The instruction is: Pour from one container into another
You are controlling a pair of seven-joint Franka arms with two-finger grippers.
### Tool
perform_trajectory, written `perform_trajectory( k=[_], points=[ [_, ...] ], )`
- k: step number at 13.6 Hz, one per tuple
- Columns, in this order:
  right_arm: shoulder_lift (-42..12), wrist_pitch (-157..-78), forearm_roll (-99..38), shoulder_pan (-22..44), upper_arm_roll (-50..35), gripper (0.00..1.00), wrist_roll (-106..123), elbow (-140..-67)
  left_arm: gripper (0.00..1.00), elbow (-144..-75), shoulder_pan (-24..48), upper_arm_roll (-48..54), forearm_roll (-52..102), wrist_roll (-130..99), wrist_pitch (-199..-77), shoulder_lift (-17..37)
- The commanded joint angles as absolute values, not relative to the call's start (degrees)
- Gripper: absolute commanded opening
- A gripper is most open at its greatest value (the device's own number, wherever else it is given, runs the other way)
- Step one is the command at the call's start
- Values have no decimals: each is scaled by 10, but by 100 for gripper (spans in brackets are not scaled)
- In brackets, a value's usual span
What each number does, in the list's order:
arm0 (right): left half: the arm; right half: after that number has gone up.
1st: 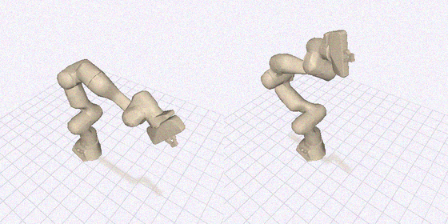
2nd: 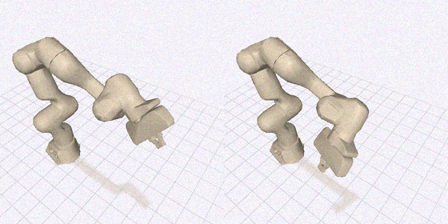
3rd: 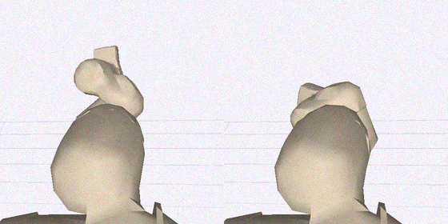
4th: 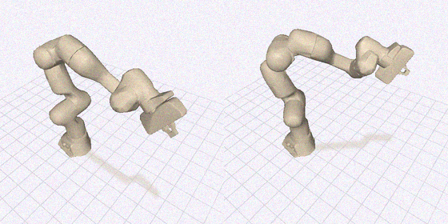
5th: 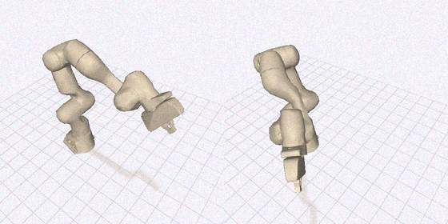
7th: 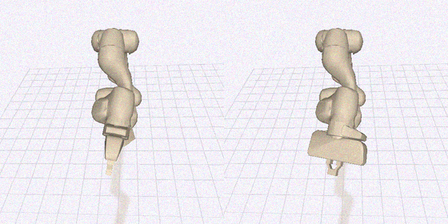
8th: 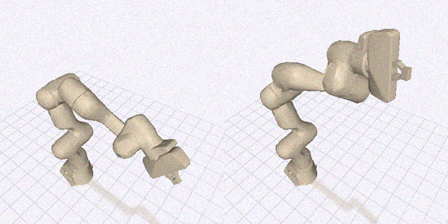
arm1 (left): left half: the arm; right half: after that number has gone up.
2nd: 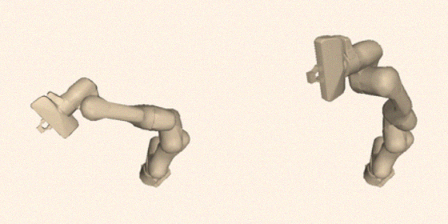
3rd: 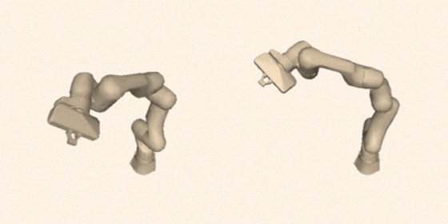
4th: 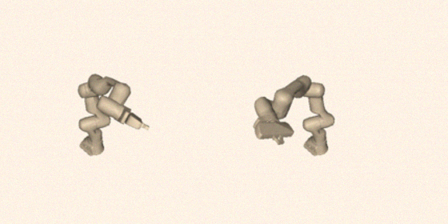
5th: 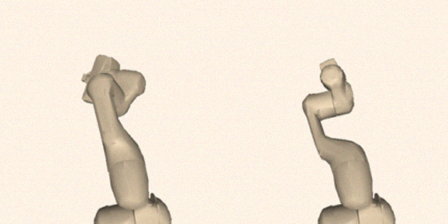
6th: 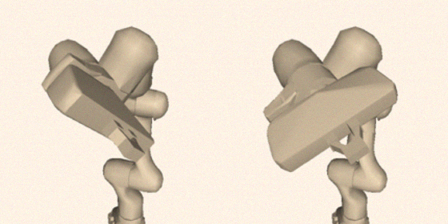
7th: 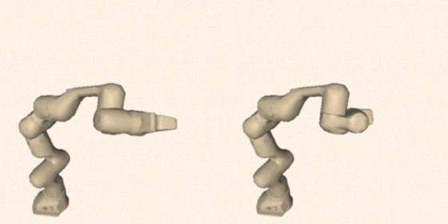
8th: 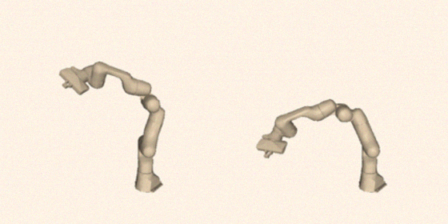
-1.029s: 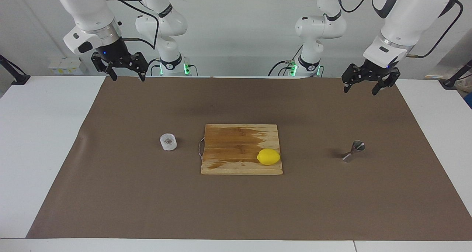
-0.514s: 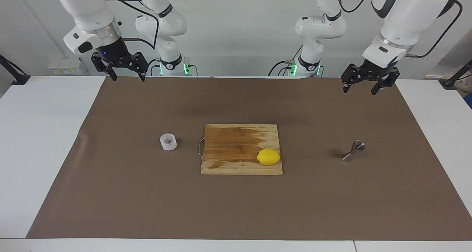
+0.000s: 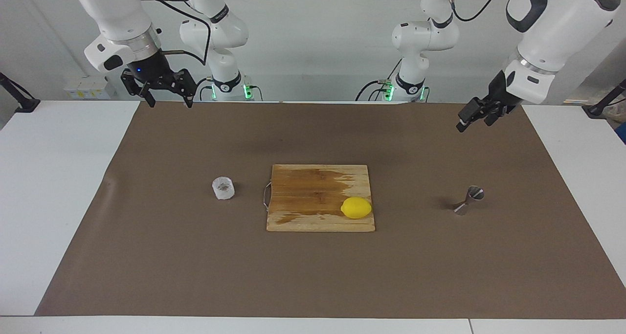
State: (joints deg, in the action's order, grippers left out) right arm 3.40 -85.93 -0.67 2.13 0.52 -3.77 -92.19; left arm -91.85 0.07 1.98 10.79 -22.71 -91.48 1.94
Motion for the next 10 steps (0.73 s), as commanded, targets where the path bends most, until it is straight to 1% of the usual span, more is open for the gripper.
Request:
perform_trajectory(
  k=[1, 3, 5, 6, 7, 8, 10],
  points=[
    [37, -858, -18, 14, 1, 100, -48, -921, 100, -855, -34, 22, 141, -323, -902, 100],
    [37, -858, -18, 14, 1, 100, -48, -921, 100, -797, -59, 22, 171, -383, -892, 161],
    [37, -858, -18, 14, 1, 100, -48, -921, 100, -773, -87, 15, 201, -444, -896, 203],
    [37, -858, -18, 14, 1, 100, -48, -921, 100, -748, -92, 9, 227, -476, -897, 236],
    [37, -858, -18, 14, 1, 100, -48, -921, 100, -729, -115, 11, 245, -500, -902, 263],
    [37, -858, -18, 14, 1, 100, -48, -921, 100, -728, -122, 11, 261, -526, -917, 274],
    [37, -858, -18, 14, 1, 100, -48, -921, 100, -722, -145, 10, 280, -566, -940, 312]
  ],
)
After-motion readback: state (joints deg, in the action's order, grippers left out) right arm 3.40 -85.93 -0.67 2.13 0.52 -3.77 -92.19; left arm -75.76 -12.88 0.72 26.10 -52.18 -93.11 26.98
